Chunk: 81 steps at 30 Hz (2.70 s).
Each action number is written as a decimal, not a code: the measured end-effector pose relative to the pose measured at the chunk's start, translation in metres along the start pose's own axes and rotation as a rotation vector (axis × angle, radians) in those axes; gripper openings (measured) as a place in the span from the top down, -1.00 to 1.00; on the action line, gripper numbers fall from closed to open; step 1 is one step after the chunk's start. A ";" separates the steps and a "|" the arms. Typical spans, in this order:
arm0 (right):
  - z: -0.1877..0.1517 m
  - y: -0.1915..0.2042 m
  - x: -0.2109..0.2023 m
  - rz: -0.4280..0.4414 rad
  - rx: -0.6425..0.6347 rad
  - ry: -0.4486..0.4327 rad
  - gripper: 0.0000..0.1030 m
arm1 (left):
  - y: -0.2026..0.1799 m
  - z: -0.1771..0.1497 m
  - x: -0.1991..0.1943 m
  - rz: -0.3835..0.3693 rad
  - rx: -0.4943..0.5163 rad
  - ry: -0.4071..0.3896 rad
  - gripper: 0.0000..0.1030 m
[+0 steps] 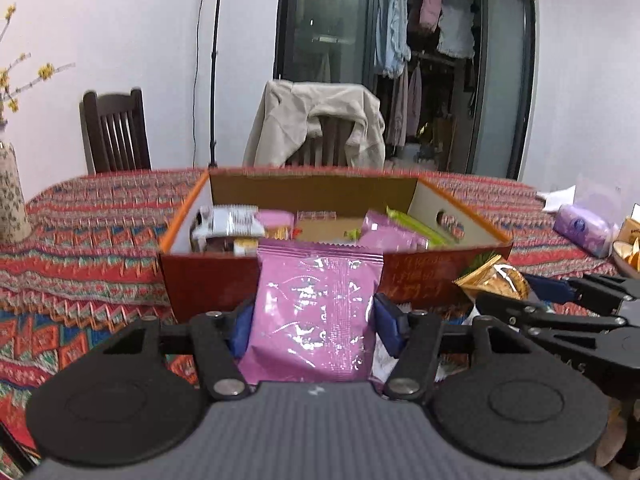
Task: Organize snacks
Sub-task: 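Carry both held packets into the box and open both grippers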
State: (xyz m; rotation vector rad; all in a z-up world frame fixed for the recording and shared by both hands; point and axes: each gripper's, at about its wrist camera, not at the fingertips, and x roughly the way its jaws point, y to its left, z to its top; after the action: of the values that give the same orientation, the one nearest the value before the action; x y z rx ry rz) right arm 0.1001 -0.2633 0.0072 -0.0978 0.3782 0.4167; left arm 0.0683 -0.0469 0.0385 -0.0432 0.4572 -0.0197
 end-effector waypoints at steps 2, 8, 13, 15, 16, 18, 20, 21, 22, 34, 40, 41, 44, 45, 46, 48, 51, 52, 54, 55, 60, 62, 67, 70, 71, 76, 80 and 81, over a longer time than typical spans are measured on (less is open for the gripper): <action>0.007 0.000 -0.003 -0.003 0.000 -0.019 0.12 | -0.002 0.007 -0.004 -0.003 0.008 -0.023 -0.18; 0.036 0.001 -0.006 0.013 0.008 -0.066 0.12 | -0.006 0.033 -0.004 -0.002 0.021 -0.086 -0.18; 0.065 0.001 0.005 0.009 0.016 -0.093 0.11 | -0.012 0.056 0.003 0.005 0.033 -0.129 -0.18; 0.075 0.000 0.012 0.001 0.022 -0.099 0.12 | -0.013 0.065 0.007 0.015 0.029 -0.138 -0.18; 0.081 -0.002 0.016 0.000 0.030 -0.102 0.12 | -0.013 0.068 0.009 0.020 0.025 -0.143 -0.18; 0.090 -0.003 0.024 -0.006 0.041 -0.105 0.12 | -0.012 0.076 0.014 0.031 0.012 -0.153 -0.18; 0.098 -0.005 0.034 -0.017 0.049 -0.108 0.12 | -0.011 0.084 0.021 0.044 -0.002 -0.166 -0.18; 0.101 -0.005 0.039 -0.023 0.053 -0.108 0.11 | -0.009 0.086 0.024 0.050 -0.008 -0.170 -0.18; 0.104 -0.006 0.045 -0.028 0.062 -0.107 0.12 | -0.008 0.088 0.029 0.059 -0.016 -0.172 -0.18; 0.093 -0.019 0.098 -0.058 0.108 -0.113 0.12 | 0.014 0.092 0.084 0.122 -0.083 -0.158 -0.18; 0.088 -0.019 0.109 -0.050 0.087 -0.084 0.12 | 0.019 0.085 0.085 0.112 -0.057 -0.166 -0.18; 0.087 -0.018 0.110 -0.052 0.084 -0.080 0.12 | 0.019 0.084 0.086 0.114 -0.057 -0.162 -0.18; 0.084 -0.018 0.112 -0.051 0.079 -0.068 0.10 | 0.020 0.081 0.087 0.120 -0.057 -0.150 -0.19; 0.083 -0.017 0.113 -0.049 0.080 -0.064 0.06 | 0.020 0.080 0.087 0.117 -0.058 -0.145 -0.20; 0.083 -0.018 0.113 -0.053 0.082 -0.061 0.06 | 0.021 0.079 0.087 0.113 -0.058 -0.142 -0.24; 0.082 -0.019 0.115 -0.053 0.082 -0.053 -0.22 | 0.021 0.079 0.085 0.113 -0.059 -0.156 -0.52; 0.079 -0.020 0.114 -0.038 0.087 -0.058 -0.84 | 0.021 0.078 0.081 0.131 -0.057 -0.195 -0.98; 0.078 -0.019 0.113 -0.039 0.087 -0.063 -0.94 | 0.020 0.078 0.079 0.129 -0.061 -0.211 -1.00; 0.077 -0.019 0.112 -0.047 0.085 -0.068 -1.00 | 0.020 0.078 0.077 0.130 -0.061 -0.218 -1.00; 0.077 -0.019 0.112 -0.055 0.085 -0.068 -1.00 | 0.019 0.078 0.077 0.131 -0.060 -0.218 -1.00; 0.075 -0.017 0.110 -0.070 0.087 -0.073 -1.00 | 0.018 0.078 0.078 0.135 -0.058 -0.218 -1.00; 0.075 -0.016 0.108 -0.069 0.088 -0.078 -1.00 | 0.018 0.076 0.078 0.136 -0.056 -0.218 -1.00; 0.075 -0.014 0.102 -0.069 0.087 -0.090 -1.00 | 0.018 0.078 0.074 0.123 -0.063 -0.221 -1.00; 0.081 -0.011 0.096 -0.055 0.090 -0.096 -1.00 | 0.019 0.083 0.066 0.101 -0.079 -0.226 -1.00; 0.083 -0.009 0.093 -0.054 0.087 -0.102 -1.00 | 0.019 0.085 0.061 0.099 -0.081 -0.234 -1.00; 0.095 -0.004 0.067 -0.049 0.078 -0.131 -1.00 | 0.015 0.095 0.035 0.073 -0.088 -0.269 -1.00; 0.098 -0.002 0.045 -0.028 0.081 -0.132 -1.00 | 0.015 0.093 0.017 0.071 -0.082 -0.281 -1.00; 0.097 -0.001 0.040 -0.024 0.079 -0.132 -1.00 | 0.015 0.092 0.013 0.067 -0.084 -0.280 -1.00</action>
State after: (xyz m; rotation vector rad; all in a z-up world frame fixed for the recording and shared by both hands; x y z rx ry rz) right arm 0.1671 -0.2331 0.0818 0.0016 0.2627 0.3815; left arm 0.1206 -0.0289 0.1141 -0.1120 0.1793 0.0710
